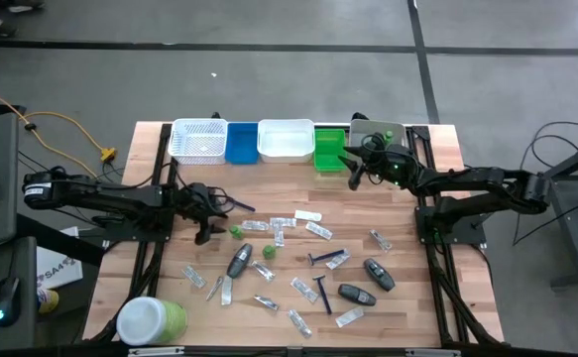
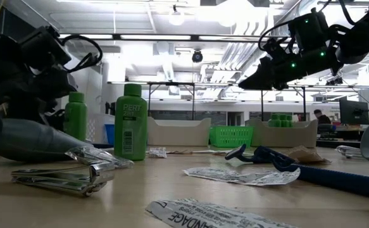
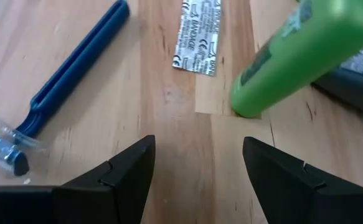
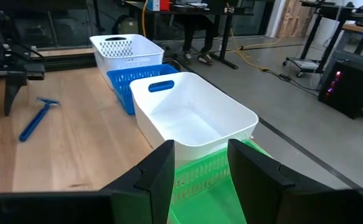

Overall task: Pick & Place Travel size toiletries
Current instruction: Put the shampoo into the gray bin

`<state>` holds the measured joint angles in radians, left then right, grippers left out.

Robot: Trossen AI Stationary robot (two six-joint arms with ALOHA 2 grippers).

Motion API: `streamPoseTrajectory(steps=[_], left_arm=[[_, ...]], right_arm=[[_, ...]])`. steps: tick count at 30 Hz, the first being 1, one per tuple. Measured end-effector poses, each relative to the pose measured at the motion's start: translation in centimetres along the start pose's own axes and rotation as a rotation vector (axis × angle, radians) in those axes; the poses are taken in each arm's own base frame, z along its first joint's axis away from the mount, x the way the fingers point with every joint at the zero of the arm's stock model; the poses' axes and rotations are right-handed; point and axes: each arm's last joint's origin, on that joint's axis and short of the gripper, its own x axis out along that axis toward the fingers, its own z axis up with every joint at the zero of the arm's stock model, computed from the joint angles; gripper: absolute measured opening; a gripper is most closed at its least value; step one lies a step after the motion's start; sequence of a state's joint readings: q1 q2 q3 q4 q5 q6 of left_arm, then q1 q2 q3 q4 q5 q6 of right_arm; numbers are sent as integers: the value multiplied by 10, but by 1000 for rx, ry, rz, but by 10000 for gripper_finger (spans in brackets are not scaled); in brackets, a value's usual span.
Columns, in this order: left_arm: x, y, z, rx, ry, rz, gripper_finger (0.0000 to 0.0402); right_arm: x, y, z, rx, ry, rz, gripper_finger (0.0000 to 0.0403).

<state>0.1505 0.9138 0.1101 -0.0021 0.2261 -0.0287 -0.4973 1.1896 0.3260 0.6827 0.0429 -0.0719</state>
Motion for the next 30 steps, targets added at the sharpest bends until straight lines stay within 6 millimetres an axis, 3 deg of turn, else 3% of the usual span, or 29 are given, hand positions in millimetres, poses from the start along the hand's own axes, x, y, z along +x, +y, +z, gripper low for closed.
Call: streamPoseTrajectory(steps=[30], left_arm=[[-1, -3, 12, 146, -128, -71, 241]], right_arm=[[0, 0, 0, -3, 0, 2, 142]])
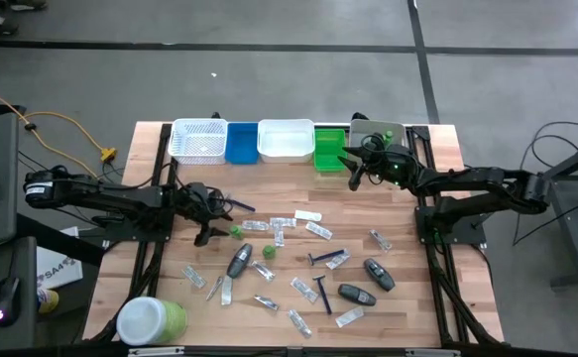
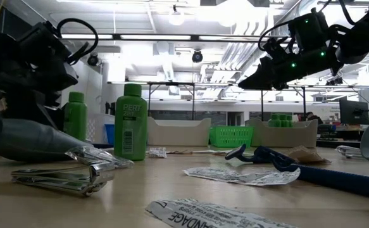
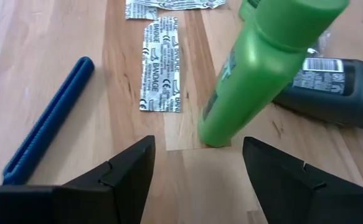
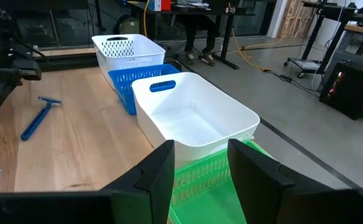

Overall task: Pick & Place Travel size toiletries
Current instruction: Put the shampoo into the gray bin

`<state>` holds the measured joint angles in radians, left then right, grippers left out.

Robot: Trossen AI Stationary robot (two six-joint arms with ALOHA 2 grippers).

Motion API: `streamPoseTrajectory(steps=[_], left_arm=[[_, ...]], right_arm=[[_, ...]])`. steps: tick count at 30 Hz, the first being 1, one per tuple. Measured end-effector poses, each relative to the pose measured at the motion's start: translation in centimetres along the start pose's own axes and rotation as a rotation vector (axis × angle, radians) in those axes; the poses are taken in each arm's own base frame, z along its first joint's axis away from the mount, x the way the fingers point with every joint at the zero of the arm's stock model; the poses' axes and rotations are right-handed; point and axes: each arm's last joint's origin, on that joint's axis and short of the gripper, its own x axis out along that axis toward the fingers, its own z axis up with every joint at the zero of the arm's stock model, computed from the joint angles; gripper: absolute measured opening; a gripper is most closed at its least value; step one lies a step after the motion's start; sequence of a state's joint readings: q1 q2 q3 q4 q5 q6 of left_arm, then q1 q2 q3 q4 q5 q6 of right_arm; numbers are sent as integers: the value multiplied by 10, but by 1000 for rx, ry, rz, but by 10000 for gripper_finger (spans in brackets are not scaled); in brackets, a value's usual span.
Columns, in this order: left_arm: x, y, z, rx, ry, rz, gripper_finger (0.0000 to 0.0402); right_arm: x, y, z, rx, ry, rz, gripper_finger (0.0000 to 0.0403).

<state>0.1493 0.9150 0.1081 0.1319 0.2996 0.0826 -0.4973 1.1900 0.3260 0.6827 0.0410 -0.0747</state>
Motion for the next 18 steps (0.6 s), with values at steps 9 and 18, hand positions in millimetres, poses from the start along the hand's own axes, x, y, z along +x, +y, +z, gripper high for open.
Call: streamPoseTrajectory(steps=[9, 18], left_arm=[[2, -8, 4, 75, -22, 32, 241], [7, -14, 3, 99, 0, 29, 241]], right_arm=[[0, 2, 0, 1, -3, 25, 142], [-1, 10, 1, -5, -8, 59, 142]])
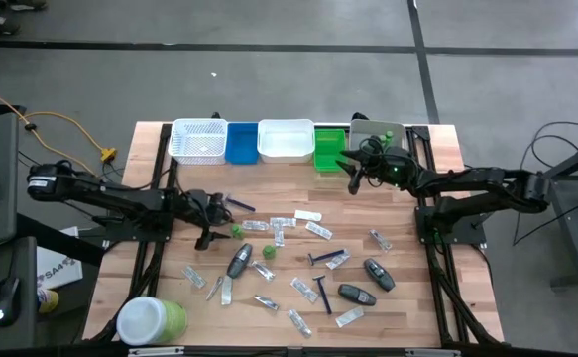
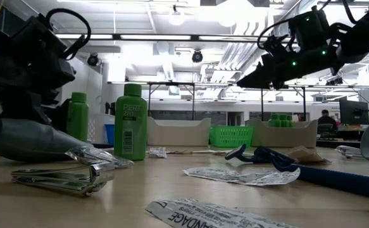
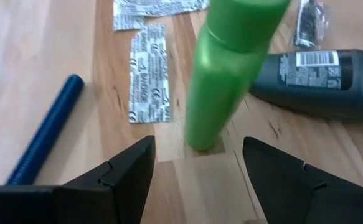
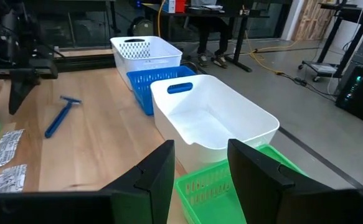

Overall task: Pick & Place Travel size toiletries
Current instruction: Put the shampoo into the gray bin

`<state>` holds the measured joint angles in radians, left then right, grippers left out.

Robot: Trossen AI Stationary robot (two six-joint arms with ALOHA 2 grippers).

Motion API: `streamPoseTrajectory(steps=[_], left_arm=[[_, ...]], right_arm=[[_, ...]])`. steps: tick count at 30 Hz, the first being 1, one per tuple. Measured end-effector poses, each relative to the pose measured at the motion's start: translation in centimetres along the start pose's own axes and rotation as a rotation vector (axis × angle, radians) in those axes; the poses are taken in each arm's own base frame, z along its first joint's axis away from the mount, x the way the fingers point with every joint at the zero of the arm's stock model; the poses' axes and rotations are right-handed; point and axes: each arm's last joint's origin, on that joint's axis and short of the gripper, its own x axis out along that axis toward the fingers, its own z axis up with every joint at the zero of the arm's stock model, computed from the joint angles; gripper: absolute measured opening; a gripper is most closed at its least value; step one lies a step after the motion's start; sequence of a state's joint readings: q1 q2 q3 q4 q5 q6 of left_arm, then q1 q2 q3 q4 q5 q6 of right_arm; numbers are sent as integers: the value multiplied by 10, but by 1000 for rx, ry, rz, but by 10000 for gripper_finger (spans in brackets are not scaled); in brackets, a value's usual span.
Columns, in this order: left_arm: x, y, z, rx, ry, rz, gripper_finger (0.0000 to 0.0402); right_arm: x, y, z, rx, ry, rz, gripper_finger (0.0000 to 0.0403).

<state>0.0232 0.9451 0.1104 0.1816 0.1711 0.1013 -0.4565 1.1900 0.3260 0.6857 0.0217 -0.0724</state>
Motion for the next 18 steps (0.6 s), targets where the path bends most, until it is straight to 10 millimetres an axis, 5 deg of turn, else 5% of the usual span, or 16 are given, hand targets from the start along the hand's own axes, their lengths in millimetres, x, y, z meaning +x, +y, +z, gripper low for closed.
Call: streamPoseTrajectory(steps=[18], left_arm=[[19, 1, 1, 39, -28, -12, 241]], right_arm=[[0, 1, 0, -1, -3, 2, 142]])
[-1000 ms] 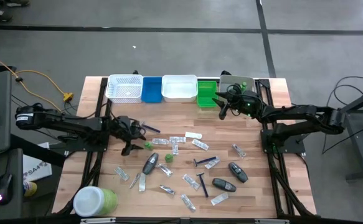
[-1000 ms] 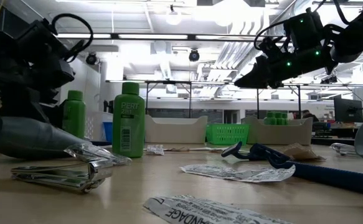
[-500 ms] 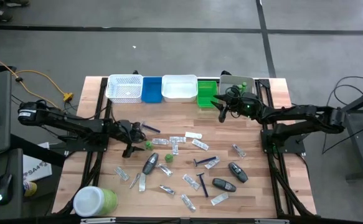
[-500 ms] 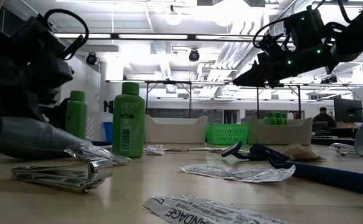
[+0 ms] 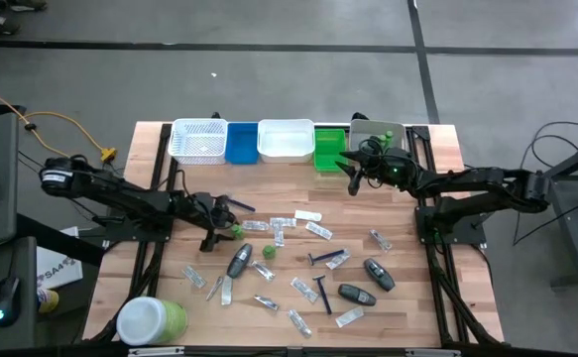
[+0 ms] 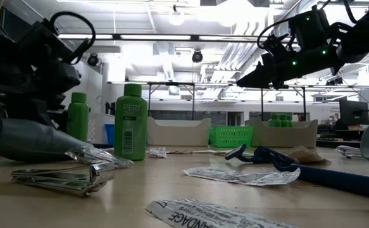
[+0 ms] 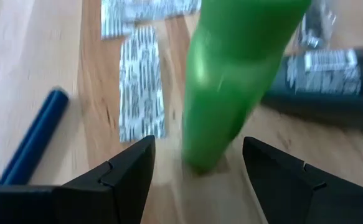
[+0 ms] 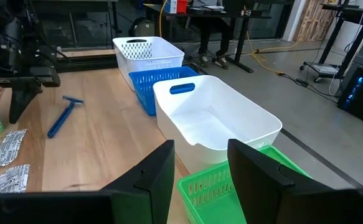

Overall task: Pick & Place Travel size toiletries
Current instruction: Put the shampoo into the gray bin

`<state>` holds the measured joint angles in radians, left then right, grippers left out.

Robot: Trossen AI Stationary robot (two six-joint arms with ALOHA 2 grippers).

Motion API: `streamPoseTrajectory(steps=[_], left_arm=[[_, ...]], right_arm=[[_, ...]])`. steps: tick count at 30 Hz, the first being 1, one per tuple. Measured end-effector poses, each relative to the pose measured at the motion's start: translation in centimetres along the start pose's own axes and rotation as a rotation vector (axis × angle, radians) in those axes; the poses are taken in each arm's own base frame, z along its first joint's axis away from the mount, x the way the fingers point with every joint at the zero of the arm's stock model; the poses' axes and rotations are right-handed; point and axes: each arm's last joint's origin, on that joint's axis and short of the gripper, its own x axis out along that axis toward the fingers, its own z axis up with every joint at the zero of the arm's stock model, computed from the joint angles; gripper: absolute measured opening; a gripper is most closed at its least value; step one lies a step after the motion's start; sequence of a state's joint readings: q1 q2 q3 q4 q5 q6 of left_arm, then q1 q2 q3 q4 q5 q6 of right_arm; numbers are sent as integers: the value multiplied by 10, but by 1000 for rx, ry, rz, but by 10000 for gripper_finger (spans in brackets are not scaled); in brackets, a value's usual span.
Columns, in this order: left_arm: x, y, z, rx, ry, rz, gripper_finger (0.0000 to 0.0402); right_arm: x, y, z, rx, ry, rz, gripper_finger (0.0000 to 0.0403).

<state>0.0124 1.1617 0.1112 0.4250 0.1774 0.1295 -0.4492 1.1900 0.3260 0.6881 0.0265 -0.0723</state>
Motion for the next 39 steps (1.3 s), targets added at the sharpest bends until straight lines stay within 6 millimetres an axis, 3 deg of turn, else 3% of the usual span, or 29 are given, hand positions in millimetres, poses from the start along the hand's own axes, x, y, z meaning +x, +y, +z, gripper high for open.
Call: streamPoseTrajectory(steps=[25, 29, 37, 39], left_arm=[[19, 2, -1, -17, -64, -30, 237], [19, 3, -1, -18, -64, -14, 204], [19, 3, -1, -22, -65, -14, 93], [19, 3, -1, -22, -65, -14, 84]], right_arm=[[0, 0, 0, -8, -4, 4, 142], [0, 0, 0, -8, -4, 4, 142], [0, 0, 0, -8, -4, 4, 142], [0, 0, 0, -8, -4, 4, 142]])
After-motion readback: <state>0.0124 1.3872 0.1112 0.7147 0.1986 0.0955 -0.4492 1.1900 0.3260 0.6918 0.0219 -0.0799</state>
